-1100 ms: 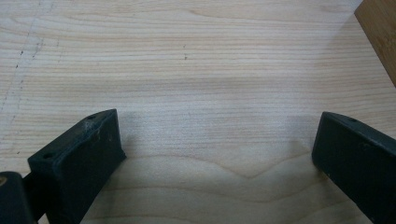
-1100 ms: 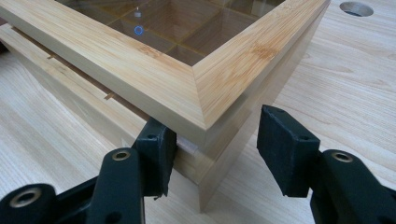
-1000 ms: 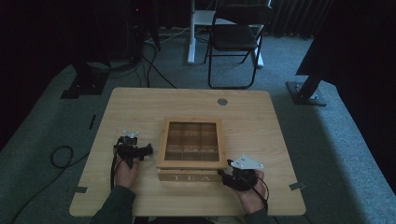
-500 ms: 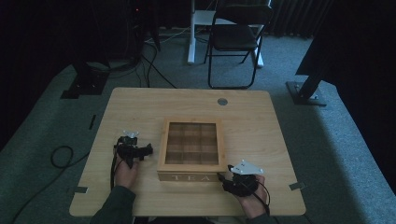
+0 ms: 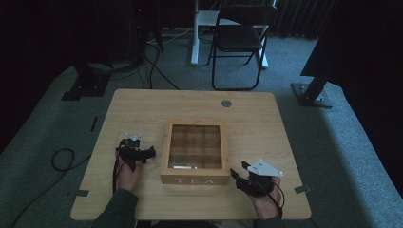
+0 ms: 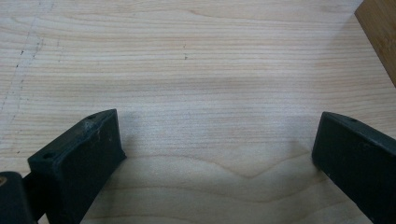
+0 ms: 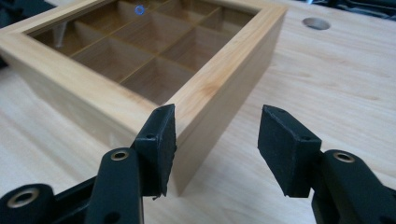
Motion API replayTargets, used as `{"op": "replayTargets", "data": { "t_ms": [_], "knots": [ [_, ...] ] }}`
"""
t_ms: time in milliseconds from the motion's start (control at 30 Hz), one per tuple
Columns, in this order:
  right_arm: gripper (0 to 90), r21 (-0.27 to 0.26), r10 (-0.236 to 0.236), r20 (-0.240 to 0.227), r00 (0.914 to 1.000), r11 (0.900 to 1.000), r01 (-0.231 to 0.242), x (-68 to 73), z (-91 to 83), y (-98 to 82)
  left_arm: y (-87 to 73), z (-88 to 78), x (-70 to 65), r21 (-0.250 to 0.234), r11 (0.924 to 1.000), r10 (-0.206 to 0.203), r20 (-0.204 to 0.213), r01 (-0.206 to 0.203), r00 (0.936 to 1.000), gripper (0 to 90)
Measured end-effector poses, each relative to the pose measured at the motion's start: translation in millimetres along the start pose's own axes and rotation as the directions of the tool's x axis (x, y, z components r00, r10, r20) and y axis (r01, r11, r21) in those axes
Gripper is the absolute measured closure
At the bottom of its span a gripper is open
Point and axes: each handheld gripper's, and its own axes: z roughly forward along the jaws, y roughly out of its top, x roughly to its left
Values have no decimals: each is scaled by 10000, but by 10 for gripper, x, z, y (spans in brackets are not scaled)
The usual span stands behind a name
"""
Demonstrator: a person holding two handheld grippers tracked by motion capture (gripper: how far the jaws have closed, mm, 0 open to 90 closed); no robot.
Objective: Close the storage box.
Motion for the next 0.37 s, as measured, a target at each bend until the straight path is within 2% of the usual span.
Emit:
{"op": "replayTargets", "data": {
  "t_ms": [367],
  "knots": [
    [462, -686, 23, 549, 9985, 9976, 15, -210, -30, 328, 0, 0, 0, 2, 10000, 1, -2, -1, 10000, 16]
  ]
}}
